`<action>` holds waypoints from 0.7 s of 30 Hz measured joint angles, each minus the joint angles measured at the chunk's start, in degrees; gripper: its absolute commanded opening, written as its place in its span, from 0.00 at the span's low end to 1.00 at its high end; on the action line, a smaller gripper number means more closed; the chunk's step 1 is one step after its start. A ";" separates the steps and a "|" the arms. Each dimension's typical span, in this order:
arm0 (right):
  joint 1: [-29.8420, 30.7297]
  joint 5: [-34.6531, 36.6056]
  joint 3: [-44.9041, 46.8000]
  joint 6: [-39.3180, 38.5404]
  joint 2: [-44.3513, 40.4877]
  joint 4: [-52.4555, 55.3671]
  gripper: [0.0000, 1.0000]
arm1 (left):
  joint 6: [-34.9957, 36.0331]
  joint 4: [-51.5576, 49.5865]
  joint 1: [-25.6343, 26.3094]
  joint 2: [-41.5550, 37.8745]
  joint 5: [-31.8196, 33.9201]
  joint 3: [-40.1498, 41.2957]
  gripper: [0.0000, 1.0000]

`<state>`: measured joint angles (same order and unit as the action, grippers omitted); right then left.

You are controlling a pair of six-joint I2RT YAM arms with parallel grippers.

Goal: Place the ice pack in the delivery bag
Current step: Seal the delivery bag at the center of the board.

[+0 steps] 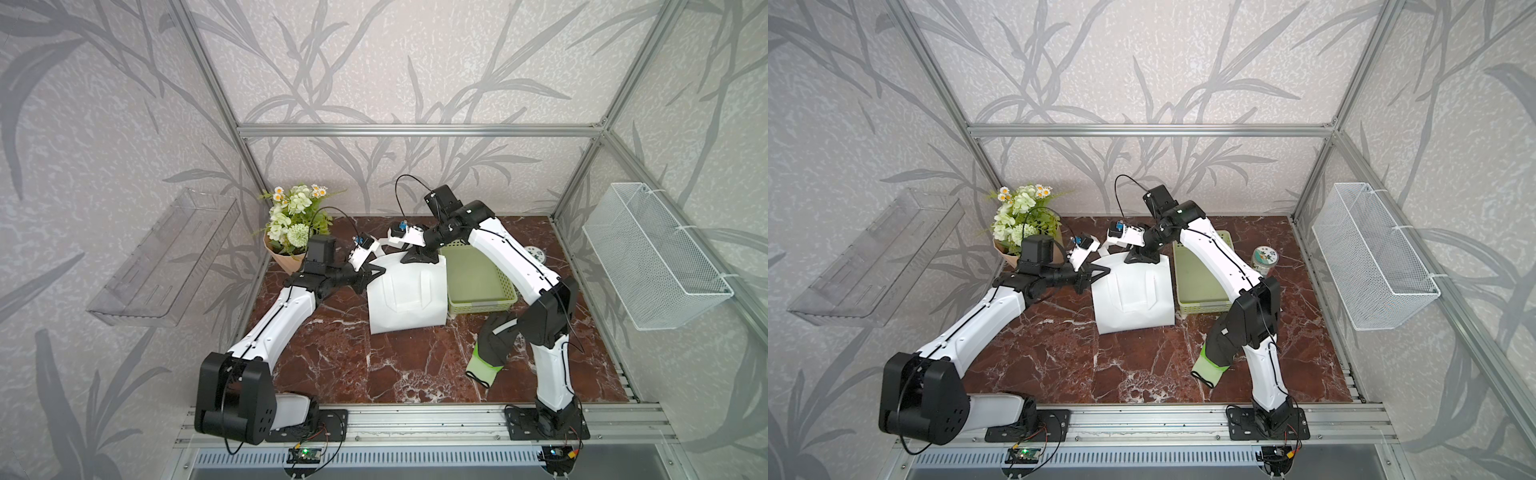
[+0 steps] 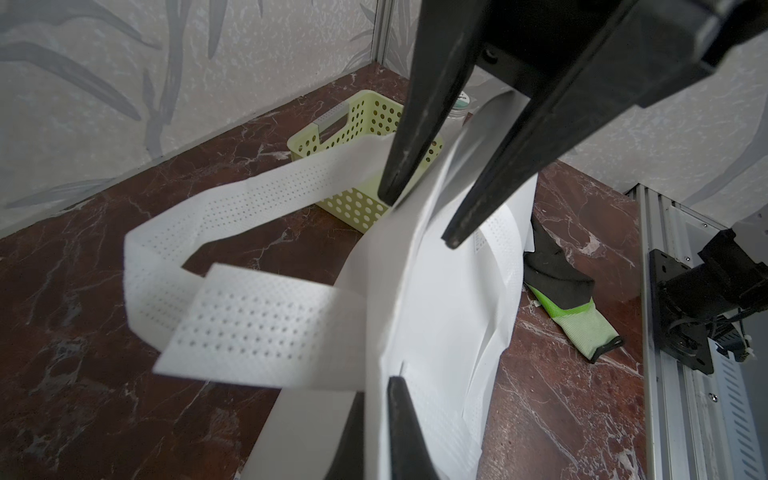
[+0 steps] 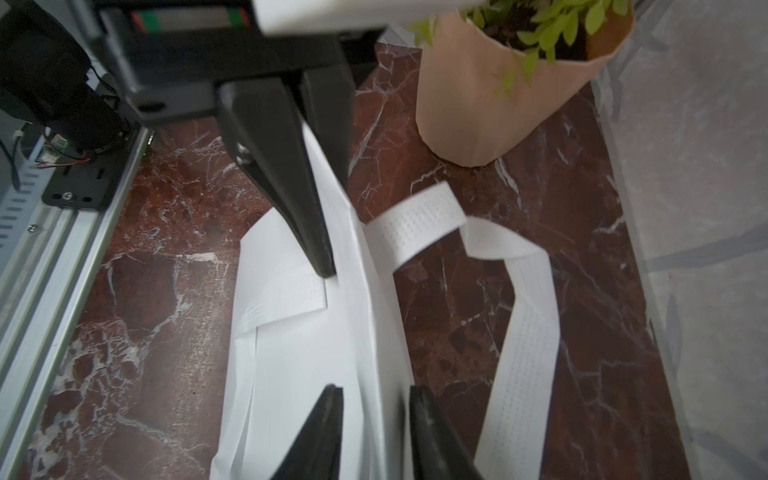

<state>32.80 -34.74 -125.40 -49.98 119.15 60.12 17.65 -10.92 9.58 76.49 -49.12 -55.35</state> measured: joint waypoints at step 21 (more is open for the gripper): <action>-7.32 0.20 15.87 0.66 -9.25 -0.96 0.00 | -0.24 1.09 -0.22 -1.22 -0.33 -0.70 0.53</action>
<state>25.47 -34.54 -109.54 -49.32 109.91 59.16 17.41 -9.82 9.37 75.26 -49.45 -56.05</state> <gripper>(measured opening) 0.062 0.406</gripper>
